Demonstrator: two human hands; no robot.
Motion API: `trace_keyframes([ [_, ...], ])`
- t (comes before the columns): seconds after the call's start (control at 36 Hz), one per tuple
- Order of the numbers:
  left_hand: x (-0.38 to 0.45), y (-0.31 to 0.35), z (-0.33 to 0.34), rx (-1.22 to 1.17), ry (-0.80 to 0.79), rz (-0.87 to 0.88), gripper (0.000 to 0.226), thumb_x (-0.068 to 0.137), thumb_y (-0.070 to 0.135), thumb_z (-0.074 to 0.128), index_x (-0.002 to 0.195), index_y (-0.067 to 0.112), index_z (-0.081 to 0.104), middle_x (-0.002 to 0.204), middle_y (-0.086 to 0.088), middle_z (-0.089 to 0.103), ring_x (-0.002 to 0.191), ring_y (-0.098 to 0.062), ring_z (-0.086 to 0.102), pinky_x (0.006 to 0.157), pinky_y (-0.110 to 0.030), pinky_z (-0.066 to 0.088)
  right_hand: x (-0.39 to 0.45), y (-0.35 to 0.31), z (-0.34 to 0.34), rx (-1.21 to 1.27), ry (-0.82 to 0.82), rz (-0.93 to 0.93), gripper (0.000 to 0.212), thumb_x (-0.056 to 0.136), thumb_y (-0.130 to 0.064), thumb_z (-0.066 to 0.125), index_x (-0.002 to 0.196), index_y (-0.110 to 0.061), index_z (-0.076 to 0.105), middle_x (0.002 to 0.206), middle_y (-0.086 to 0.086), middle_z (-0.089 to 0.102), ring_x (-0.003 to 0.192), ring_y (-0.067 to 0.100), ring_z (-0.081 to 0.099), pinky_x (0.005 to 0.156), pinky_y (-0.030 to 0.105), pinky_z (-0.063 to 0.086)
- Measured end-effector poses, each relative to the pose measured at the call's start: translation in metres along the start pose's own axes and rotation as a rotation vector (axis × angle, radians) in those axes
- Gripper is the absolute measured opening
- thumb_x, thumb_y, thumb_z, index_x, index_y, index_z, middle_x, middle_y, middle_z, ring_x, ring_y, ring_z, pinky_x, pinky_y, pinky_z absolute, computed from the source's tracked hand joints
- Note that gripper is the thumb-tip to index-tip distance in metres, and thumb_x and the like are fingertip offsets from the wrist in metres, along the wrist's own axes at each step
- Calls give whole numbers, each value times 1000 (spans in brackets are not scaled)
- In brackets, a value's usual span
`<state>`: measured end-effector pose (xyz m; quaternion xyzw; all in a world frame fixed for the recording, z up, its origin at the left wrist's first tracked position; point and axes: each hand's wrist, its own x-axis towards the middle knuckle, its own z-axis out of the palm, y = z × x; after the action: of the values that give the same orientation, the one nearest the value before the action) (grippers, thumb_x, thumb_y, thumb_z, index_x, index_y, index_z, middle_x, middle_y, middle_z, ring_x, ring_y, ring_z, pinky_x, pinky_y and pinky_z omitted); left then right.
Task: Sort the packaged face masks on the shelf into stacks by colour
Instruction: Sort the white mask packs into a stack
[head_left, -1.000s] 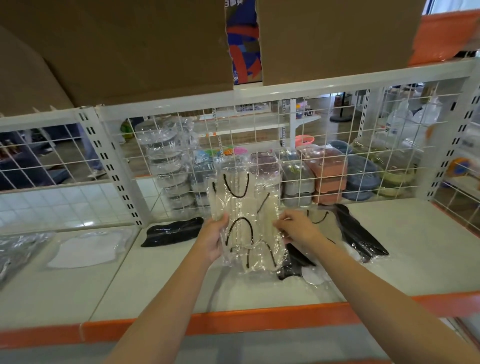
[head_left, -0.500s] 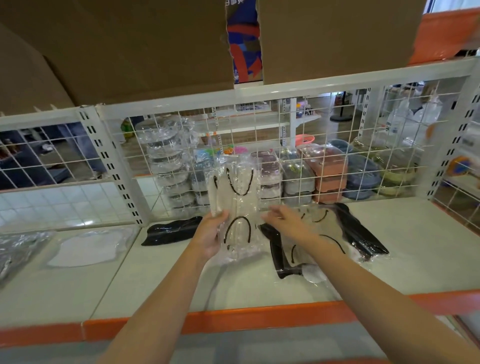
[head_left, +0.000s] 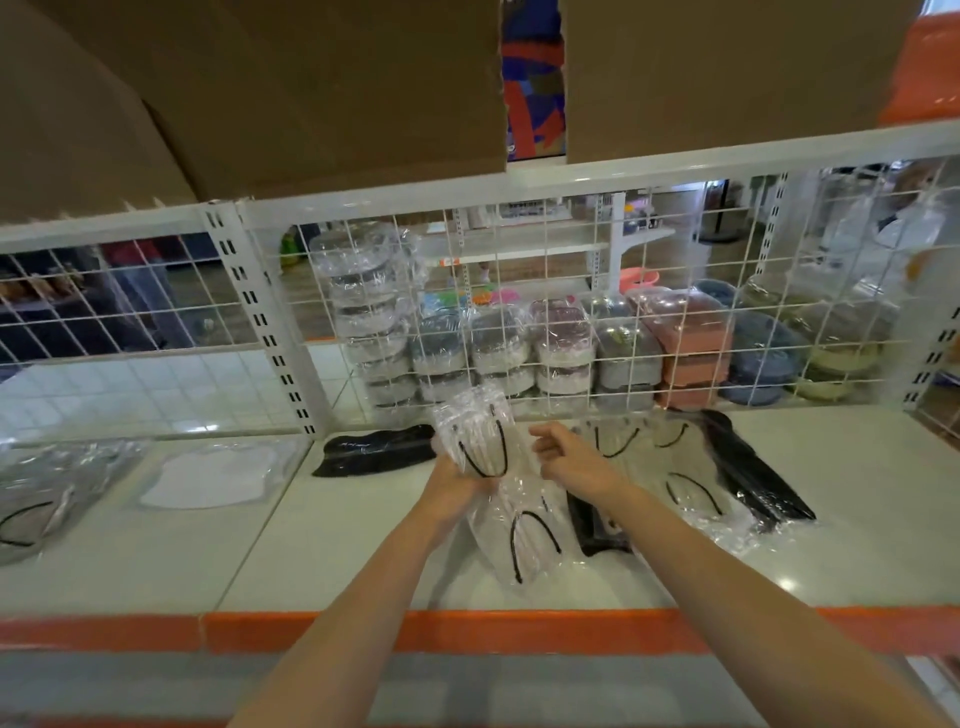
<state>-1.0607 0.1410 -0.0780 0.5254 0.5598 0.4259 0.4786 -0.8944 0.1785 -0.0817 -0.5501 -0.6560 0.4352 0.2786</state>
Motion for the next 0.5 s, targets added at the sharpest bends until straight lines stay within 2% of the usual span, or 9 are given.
trace_keyframes([
  [0.08, 0, -2, 0, -49, 49, -39, 33, 73, -1, 69, 97, 22, 64, 102, -1, 69, 106, -23, 62, 98, -42, 46, -3, 17, -11, -593, 143, 127, 59, 90, -33, 54, 142, -18, 31, 142, 12, 36, 130, 30, 36, 104, 42, 36],
  [0.17, 4, 2, -4, -124, 92, -66, 33, 80, -6, 65, 100, 19, 59, 100, 1, 66, 100, -18, 61, 90, -32, 45, -14, 33, -23, -817, 135, 305, 83, 84, -54, 56, 146, -14, 18, 147, 17, 28, 134, 36, 30, 109, 48, 30],
  [0.22, 5, 4, -6, -153, 117, -70, 36, 80, -2, 68, 111, 13, 60, 106, -5, 68, 100, -21, 64, 85, -30, 49, -18, 44, -28, -860, 134, 331, 84, 84, -56, 56, 146, -12, 19, 148, 17, 26, 135, 38, 29, 110, 49, 28],
  [0.33, 7, 4, -5, -170, 178, -116, 35, 78, 13, 75, 112, 12, 64, 103, -8, 70, 96, -23, 67, 90, -38, 51, -23, 49, -35, -842, 235, 274, 66, 89, -47, 54, 139, -11, 31, 143, 13, 36, 130, 33, 37, 105, 43, 34],
  [0.44, 11, -1, -3, -141, 204, -182, 59, 73, 31, 79, 124, 13, 58, 116, -8, 66, 107, -26, 62, 98, -44, 47, -24, 46, -41, -762, 281, 227, 53, 91, -40, 56, 131, -7, 41, 135, 13, 45, 123, 29, 44, 101, 38, 41],
  [0.5, 16, -7, -3, -157, 191, -213, 62, 74, 34, 77, 129, 13, 54, 120, -9, 64, 108, -25, 62, 92, -40, 51, -24, 42, -43, -727, 288, 213, 40, 92, -33, 54, 121, -6, 50, 126, 13, 52, 113, 28, 51, 94, 35, 44],
])
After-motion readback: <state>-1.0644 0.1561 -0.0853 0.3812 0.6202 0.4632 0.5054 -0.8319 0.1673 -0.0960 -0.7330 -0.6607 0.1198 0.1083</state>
